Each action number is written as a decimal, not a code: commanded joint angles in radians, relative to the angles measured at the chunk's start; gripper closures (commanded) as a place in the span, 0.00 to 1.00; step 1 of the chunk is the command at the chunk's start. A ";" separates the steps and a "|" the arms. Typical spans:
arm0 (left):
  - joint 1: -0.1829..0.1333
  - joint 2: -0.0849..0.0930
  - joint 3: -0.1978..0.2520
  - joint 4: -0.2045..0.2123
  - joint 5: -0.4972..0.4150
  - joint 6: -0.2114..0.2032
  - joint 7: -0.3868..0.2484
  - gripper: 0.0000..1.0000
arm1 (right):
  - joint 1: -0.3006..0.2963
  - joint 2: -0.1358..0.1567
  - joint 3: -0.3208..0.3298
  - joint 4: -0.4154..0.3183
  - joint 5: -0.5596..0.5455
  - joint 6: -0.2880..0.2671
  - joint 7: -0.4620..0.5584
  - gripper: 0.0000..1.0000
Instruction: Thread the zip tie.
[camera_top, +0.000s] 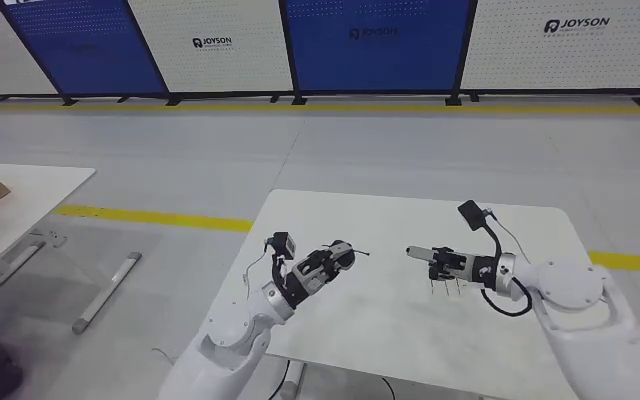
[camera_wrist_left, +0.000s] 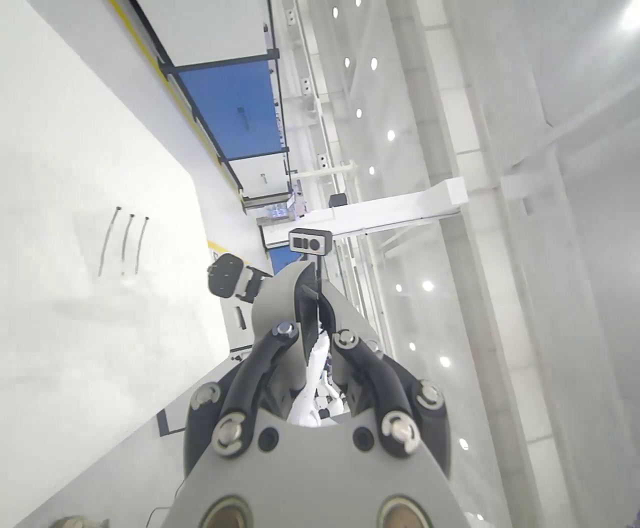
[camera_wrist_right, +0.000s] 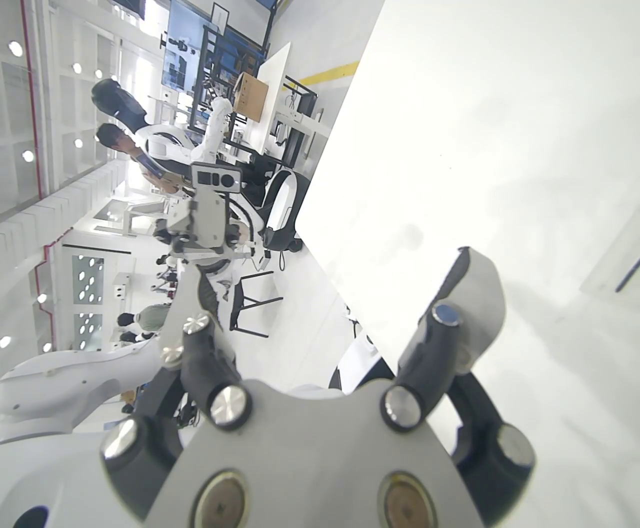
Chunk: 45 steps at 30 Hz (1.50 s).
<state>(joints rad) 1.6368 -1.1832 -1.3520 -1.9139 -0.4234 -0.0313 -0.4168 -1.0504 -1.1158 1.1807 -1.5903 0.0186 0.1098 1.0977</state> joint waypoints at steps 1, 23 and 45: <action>-0.004 0.000 0.014 0.027 0.020 -0.003 -0.003 1.00 | 0.000 0.000 0.000 0.000 0.000 0.000 0.000 0.00; -0.023 -0.006 0.082 0.093 0.191 -0.071 0.133 1.00 | 0.000 0.000 0.000 0.000 0.000 0.000 0.000 0.00; -0.051 -0.012 0.142 0.151 0.349 -0.068 0.222 1.00 | 0.031 0.007 -0.007 -0.012 -0.062 0.011 0.055 0.00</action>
<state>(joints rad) 1.5859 -1.1951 -1.2102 -1.7629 -0.0748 -0.0993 -0.1945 -1.0376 -1.1113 1.1692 -1.6041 -0.0275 0.1077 1.1241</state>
